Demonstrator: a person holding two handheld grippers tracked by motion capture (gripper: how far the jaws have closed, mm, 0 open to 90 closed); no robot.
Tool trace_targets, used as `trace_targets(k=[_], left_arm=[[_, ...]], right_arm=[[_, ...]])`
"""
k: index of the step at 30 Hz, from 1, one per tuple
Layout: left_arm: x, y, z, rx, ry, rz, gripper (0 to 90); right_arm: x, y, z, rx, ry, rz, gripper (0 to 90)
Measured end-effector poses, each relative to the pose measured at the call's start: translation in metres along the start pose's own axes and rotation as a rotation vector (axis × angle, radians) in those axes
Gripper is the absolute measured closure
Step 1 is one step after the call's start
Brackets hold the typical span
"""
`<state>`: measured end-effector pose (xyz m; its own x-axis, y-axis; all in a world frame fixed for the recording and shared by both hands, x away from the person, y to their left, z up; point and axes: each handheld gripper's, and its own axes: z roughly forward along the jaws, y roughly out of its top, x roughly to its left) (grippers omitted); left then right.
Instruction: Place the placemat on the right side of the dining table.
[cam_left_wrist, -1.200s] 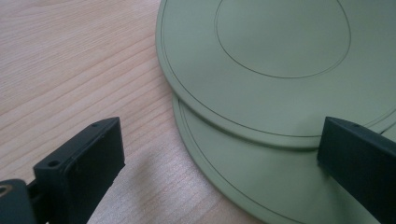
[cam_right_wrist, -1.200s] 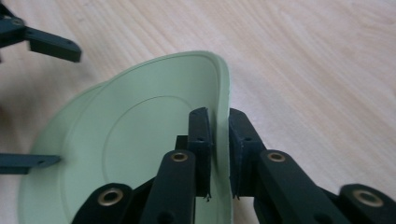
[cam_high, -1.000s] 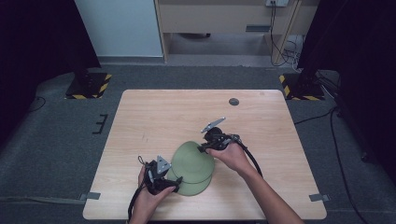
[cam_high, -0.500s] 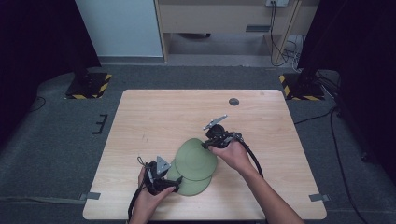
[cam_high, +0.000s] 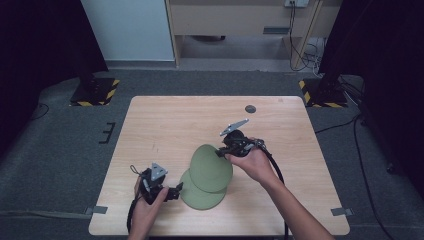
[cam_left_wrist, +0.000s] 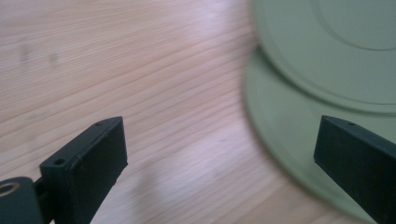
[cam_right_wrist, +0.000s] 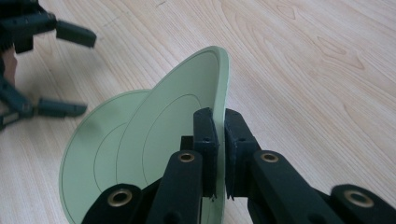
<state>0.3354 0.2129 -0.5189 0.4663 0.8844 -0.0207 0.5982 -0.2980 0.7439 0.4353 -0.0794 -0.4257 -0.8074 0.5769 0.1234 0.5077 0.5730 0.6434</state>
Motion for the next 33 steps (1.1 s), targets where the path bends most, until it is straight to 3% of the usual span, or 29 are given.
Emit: trace_targets(k=[6,10,33], left_arm=[[0.024,-0.009,0.001,0.042,0.066,-0.048,2.4],[0.032,-0.013,0.005,0.074,0.090,-0.067,2.5],[0.028,-0.012,0.012,0.066,0.107,-0.074,0.0]], right_arm=[[0.001,0.001,-0.005,-0.015,0.011,0.012,85.8],[0.004,0.003,-0.012,-0.030,0.021,0.012,85.8],[0.005,0.015,-0.051,-0.069,0.002,0.036,86.0]])
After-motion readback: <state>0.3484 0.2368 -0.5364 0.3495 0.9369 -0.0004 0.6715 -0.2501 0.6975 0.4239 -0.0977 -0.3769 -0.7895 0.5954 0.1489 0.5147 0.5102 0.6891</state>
